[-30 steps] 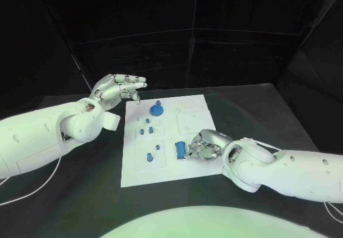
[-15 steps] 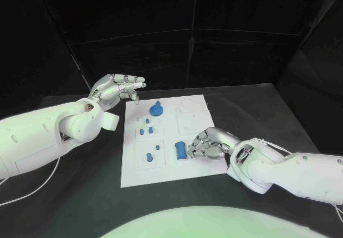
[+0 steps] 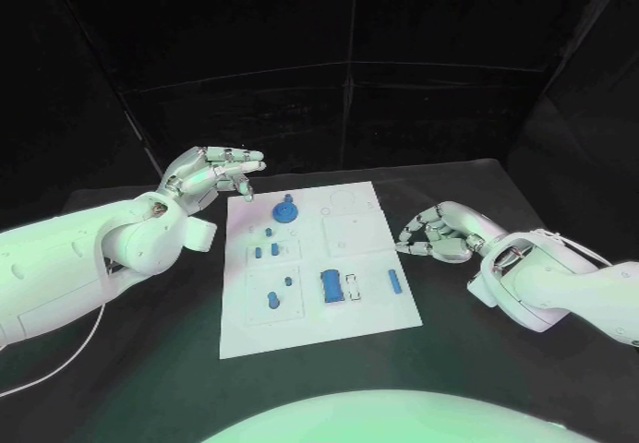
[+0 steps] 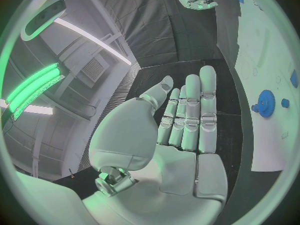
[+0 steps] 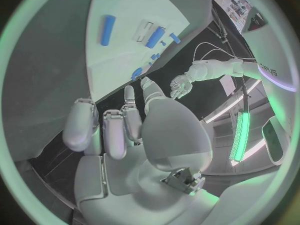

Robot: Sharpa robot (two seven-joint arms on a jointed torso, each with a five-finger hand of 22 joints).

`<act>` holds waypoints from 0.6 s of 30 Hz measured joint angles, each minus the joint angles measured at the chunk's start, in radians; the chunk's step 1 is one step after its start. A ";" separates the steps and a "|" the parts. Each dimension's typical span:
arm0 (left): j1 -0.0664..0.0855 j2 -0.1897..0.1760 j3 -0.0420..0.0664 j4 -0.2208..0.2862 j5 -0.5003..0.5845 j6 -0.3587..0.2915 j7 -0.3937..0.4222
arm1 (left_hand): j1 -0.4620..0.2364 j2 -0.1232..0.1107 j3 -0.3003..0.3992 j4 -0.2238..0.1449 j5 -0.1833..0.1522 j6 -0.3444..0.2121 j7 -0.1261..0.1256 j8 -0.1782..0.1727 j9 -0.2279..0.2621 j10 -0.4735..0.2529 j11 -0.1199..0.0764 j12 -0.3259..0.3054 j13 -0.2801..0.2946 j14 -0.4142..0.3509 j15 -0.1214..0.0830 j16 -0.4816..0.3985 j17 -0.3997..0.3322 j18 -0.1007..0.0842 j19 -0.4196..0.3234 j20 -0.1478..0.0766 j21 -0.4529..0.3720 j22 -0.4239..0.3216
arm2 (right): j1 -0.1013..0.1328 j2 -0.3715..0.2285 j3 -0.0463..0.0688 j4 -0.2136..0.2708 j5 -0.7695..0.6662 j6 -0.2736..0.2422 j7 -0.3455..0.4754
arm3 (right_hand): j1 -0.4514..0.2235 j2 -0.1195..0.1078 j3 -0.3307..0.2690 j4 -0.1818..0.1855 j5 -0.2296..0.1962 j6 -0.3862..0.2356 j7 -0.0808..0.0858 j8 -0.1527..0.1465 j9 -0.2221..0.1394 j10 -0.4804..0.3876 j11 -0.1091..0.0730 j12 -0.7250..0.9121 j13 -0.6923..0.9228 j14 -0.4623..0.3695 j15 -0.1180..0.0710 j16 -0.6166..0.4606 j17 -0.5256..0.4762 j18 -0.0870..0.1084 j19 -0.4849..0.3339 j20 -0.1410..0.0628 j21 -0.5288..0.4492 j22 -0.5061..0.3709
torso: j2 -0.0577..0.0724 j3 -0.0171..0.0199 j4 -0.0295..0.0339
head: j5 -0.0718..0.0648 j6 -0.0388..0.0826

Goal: Assemble the parts on the task board

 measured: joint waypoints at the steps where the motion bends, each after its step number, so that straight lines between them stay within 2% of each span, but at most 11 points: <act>1: 0.000 0.001 0.000 -0.001 0.000 0.000 0.000 | 0.000 0.000 0.000 0.000 0.000 0.000 0.000 0.000 0.000 0.000 0.000 0.000 0.000 0.000 0.000 0.000 0.000 0.000 0.000 0.000 0.000 0.000 | 0.002 -0.005 0.000 -0.004 -0.012 0.008 -0.012 | -0.005 -0.005 -0.001 -0.001 -0.002 0.004 0.003 0.000 -0.001 0.000 0.000 -0.004 0.000 -0.003 0.003 0.000 0.000 0.000 0.000 0.000 0.000 -0.001 | 0.000 -0.0002 0.0000 | -0.002 0.001; 5: 0.000 0.002 -0.001 -0.002 0.000 0.000 0.000 | 0.000 0.000 0.000 0.000 0.000 0.000 0.000 0.000 0.000 0.000 0.000 0.000 0.000 0.000 0.000 0.000 0.000 0.000 0.000 0.000 0.000 0.000 | 0.007 -0.010 0.000 -0.020 -0.075 0.057 -0.074 | -0.027 -0.026 -0.016 0.008 -0.024 0.028 -0.001 -0.006 -0.004 -0.004 0.003 -0.014 0.000 -0.003 0.003 -0.009 0.000 0.000 -0.004 0.004 -0.008 -0.010 | 0.002 0.0003 -0.0004 | -0.009 0.005; 10: 0.000 0.005 -0.004 -0.002 0.000 0.000 0.000 | 0.000 0.000 0.000 0.000 0.000 0.000 0.000 0.000 0.000 0.000 0.000 0.000 0.000 0.000 0.000 0.000 0.000 0.000 0.000 0.000 0.000 0.000 | 0.007 0.012 -0.002 -0.042 -0.135 0.122 -0.138 | -0.045 -0.027 -0.029 0.016 -0.025 0.032 -0.005 -0.006 -0.005 -0.004 0.003 -0.019 0.000 -0.003 0.003 -0.016 0.001 0.000 -0.004 0.004 -0.011 -0.019 | 0.003 0.0015 -0.0015 | -0.016 0.006; 18: 0.000 0.003 -0.011 0.000 0.000 0.000 0.000 | 0.000 0.000 0.000 0.000 0.000 0.000 0.000 0.000 0.000 0.000 0.000 0.000 0.000 0.000 0.000 0.000 0.000 0.000 0.004 0.004 0.000 -0.001 | -0.018 0.050 -0.002 -0.057 -0.208 0.182 -0.211 | -0.061 -0.032 -0.043 0.024 -0.020 0.039 -0.005 -0.012 -0.005 -0.004 0.003 -0.019 0.000 -0.003 0.003 -0.017 0.001 0.000 -0.004 0.003 -0.015 -0.020 | 0.002 0.0013 -0.0012 | -0.020 0.003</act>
